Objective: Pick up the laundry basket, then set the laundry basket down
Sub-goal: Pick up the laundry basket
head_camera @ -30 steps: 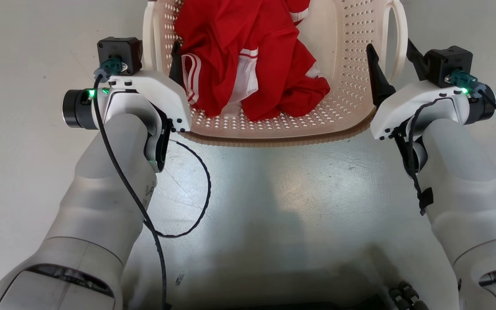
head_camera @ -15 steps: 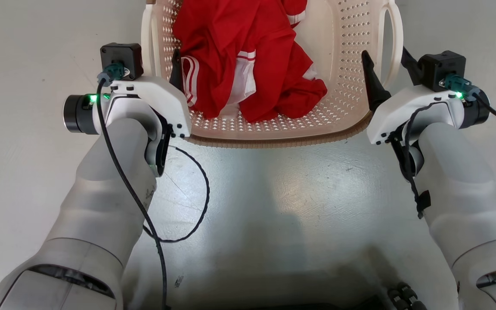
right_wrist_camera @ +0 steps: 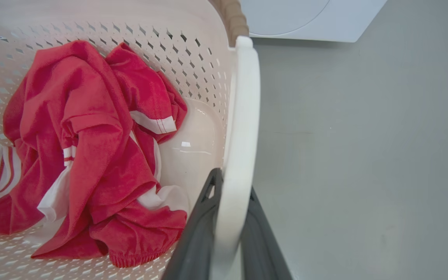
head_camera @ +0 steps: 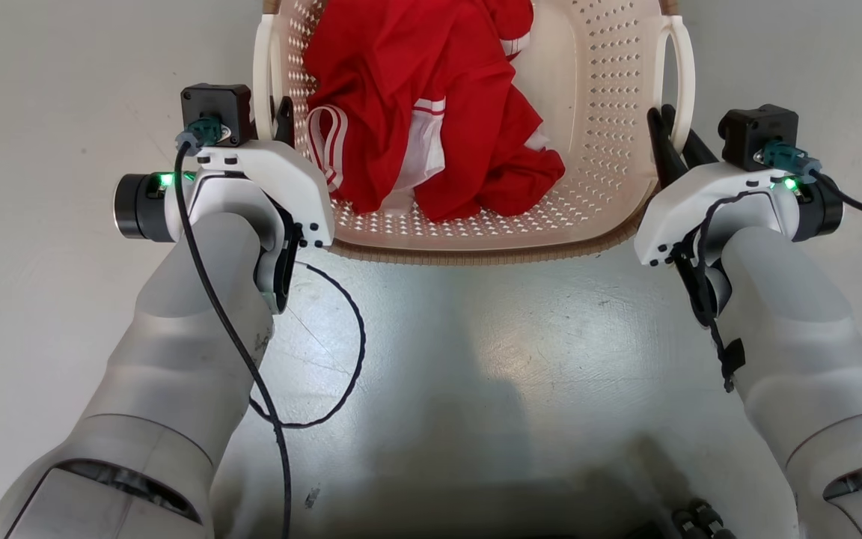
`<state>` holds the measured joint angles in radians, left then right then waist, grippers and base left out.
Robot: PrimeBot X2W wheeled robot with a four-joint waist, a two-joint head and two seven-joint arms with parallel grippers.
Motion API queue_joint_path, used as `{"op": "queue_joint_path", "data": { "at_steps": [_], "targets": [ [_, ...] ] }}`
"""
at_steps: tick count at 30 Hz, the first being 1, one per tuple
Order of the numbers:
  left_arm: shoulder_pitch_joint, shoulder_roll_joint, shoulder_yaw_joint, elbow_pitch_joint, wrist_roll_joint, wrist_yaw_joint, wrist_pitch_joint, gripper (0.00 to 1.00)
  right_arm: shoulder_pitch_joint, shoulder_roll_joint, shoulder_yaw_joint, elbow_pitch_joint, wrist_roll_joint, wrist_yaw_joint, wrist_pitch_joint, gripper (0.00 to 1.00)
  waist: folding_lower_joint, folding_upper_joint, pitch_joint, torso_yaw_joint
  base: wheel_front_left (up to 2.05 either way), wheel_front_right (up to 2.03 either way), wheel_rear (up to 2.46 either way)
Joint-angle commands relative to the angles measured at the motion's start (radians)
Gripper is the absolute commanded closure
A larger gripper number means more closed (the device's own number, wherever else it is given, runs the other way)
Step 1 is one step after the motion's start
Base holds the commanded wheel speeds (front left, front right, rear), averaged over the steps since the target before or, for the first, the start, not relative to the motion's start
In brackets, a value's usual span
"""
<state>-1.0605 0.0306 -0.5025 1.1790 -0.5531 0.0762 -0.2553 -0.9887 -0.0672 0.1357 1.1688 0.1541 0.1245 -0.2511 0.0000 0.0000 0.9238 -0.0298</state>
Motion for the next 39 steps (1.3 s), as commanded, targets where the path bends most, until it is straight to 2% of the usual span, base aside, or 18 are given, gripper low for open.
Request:
{"op": "queue_joint_path", "data": {
  "at_steps": [1,17,29,39],
  "targets": [
    [0.011,0.020,-0.001,-0.020,-0.012,0.005,-0.006,1.00,0.027,0.017,0.032,0.002,0.004,0.006,-0.011,1.00,0.0000,0.0000,-0.006,0.001,0.00,0.00,0.00],
    [0.106,0.020,-0.127,-0.043,-0.159,0.028,0.017,1.00,0.061,0.017,0.145,0.063,0.055,0.006,0.022,1.00,0.0000,0.0000,-0.125,0.018,0.00,0.00,0.00],
    [0.212,0.020,-0.221,-0.026,-0.269,0.061,0.045,1.00,0.147,0.017,0.195,0.072,0.058,0.006,0.113,1.00,0.0000,0.0000,-0.322,0.024,0.00,0.00,0.00],
    [0.302,0.020,-0.289,-0.006,-0.329,0.069,0.059,1.00,0.257,0.017,0.243,0.043,0.118,0.006,0.173,1.00,0.0000,0.0000,-0.493,0.005,0.00,0.00,0.00]
  ]
}}
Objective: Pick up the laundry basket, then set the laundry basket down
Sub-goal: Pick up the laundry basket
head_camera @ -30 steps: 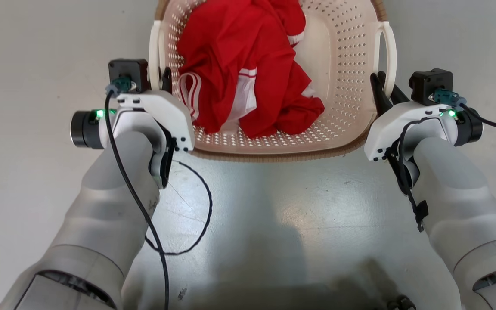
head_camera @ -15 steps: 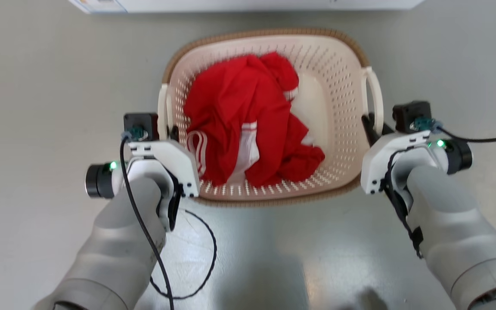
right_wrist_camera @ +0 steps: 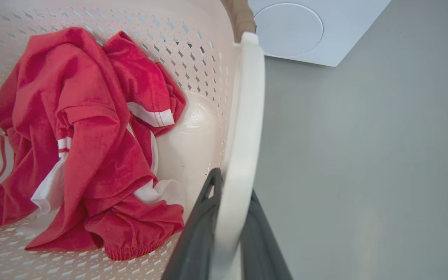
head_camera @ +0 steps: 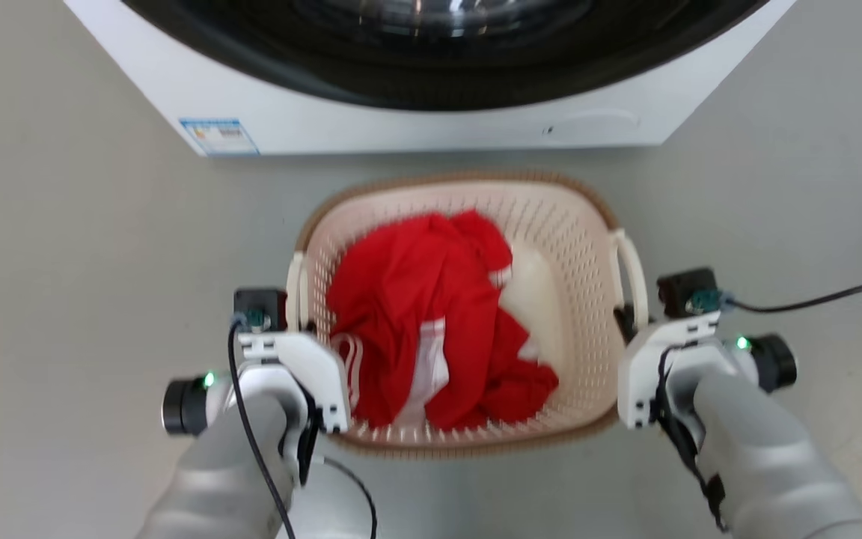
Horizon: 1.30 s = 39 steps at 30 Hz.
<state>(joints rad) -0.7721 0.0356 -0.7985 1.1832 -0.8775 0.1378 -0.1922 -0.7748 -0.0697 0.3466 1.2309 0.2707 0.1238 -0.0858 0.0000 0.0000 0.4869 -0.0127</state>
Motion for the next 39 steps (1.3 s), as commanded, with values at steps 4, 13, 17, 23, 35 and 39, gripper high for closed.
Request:
{"op": "queue_joint_path", "data": {
  "at_steps": [4,13,17,23,35,39],
  "targets": [
    [0.069,0.015,-0.027,-0.005,-0.030,0.009,0.011,1.00,0.110,0.019,0.065,-0.034,0.043,0.007,0.042,1.00,0.0000,0.0000,-0.145,-0.028,0.00,0.00,0.00],
    [0.173,0.015,-0.075,-0.017,-0.083,0.022,0.038,1.00,0.217,0.019,0.126,-0.057,0.105,0.007,0.102,1.00,0.0000,0.0000,-0.284,-0.046,0.00,0.00,0.00],
    [0.222,0.015,-0.093,-0.031,-0.116,0.032,0.046,1.00,0.254,0.019,0.146,-0.064,0.126,0.007,0.120,1.00,0.0000,0.0000,-0.334,-0.051,0.00,0.00,0.00],
    [0.280,0.015,-0.127,-0.053,-0.156,0.050,0.052,1.00,0.298,0.019,0.159,-0.055,0.147,0.007,0.135,1.00,0.0000,0.0000,-0.390,-0.056,0.00,0.00,0.00],
    [0.332,0.015,-0.199,-0.078,-0.213,0.066,0.058,1.00,0.347,0.019,0.181,-0.051,0.176,0.007,0.166,1.00,0.0000,0.0000,-0.478,-0.060,0.00,0.00,0.00],
    [0.327,0.015,-0.213,-0.077,-0.228,0.069,0.054,1.00,0.346,0.019,0.182,-0.048,0.178,0.007,0.167,1.00,0.0000,0.0000,-0.486,-0.054,0.00,0.00,0.00]
  ]
}}
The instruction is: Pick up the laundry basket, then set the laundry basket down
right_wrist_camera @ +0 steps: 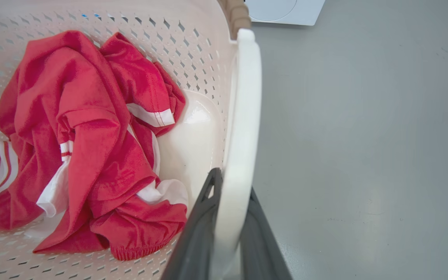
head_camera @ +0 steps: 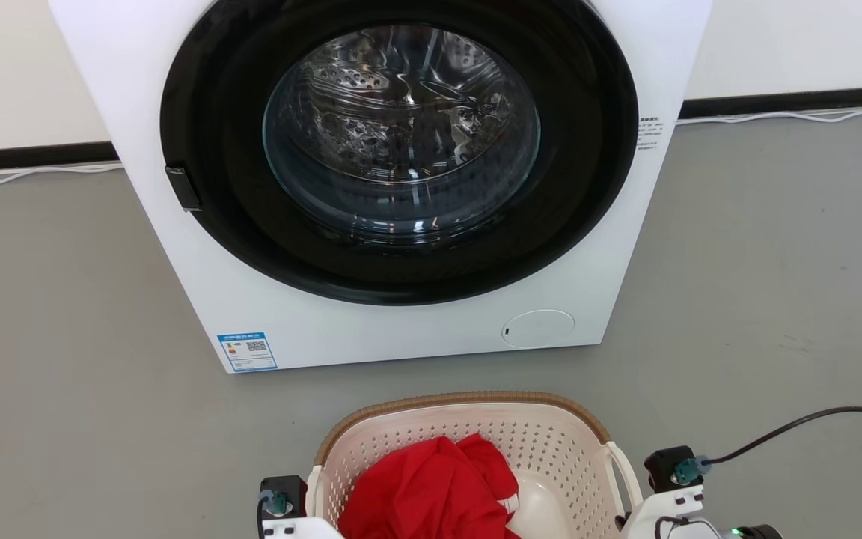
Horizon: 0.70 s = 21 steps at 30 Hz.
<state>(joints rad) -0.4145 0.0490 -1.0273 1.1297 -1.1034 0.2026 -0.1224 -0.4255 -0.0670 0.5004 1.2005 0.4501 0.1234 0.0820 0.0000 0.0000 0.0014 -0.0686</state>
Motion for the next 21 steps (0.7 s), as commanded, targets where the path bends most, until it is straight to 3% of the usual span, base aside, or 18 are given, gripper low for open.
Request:
{"op": "queue_joint_path", "data": {
  "at_steps": [1,21],
  "targets": [
    [-0.031,0.001,0.012,-0.023,-0.006,0.005,-0.017,1.00,-0.003,0.017,0.028,-0.017,-0.001,0.007,-0.001,1.00,0.0000,0.0000,-0.002,0.003,0.00,0.00,0.00],
    [-0.045,0.001,-0.040,-0.011,-0.075,0.007,-0.035,1.00,-0.018,0.017,0.038,-0.019,0.004,0.007,0.003,1.00,0.0000,0.0000,0.009,0.004,0.00,0.00,0.00]
  ]
}}
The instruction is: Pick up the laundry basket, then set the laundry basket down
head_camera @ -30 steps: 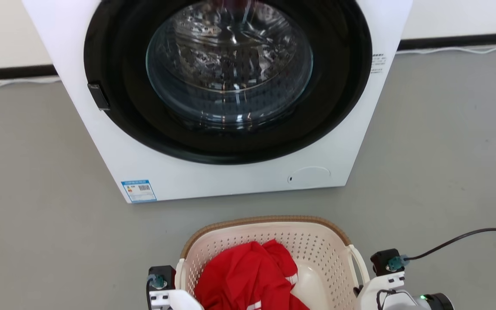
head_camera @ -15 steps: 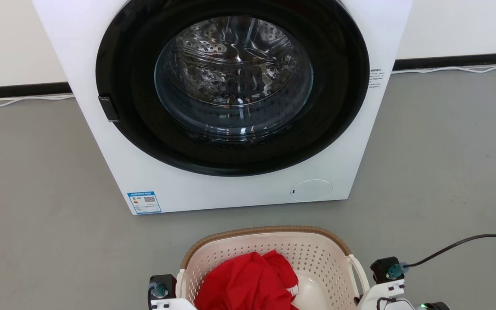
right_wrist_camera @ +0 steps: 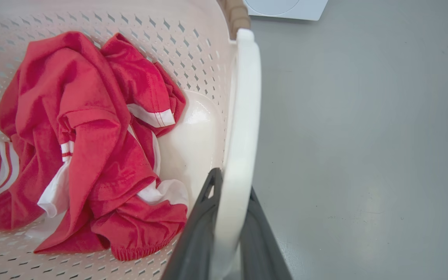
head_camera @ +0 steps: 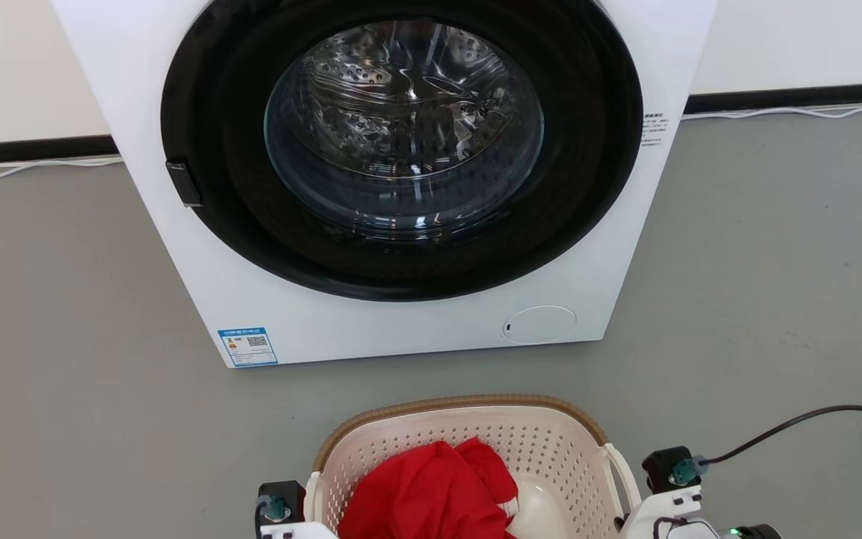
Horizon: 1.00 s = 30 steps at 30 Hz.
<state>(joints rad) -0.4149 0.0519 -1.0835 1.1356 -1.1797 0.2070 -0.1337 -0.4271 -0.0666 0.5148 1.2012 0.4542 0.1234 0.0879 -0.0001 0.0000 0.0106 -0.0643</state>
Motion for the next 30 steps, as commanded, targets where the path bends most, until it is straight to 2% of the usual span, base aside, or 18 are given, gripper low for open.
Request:
{"op": "queue_joint_path", "data": {
  "at_steps": [1,30],
  "targets": [
    [-0.045,-0.002,0.014,-0.016,-0.001,0.003,-0.024,1.00,-0.018,0.016,0.024,-0.019,-0.001,0.007,-0.002,1.00,0.0001,0.0000,0.001,-0.001,0.00,0.00,0.00],
    [-0.071,-0.002,-0.058,0.006,-0.074,-0.002,-0.046,1.00,-0.021,0.016,0.027,-0.033,-0.001,0.007,0.005,1.00,0.0001,0.0000,0.012,-0.021,0.00,0.00,0.00]
  ]
}}
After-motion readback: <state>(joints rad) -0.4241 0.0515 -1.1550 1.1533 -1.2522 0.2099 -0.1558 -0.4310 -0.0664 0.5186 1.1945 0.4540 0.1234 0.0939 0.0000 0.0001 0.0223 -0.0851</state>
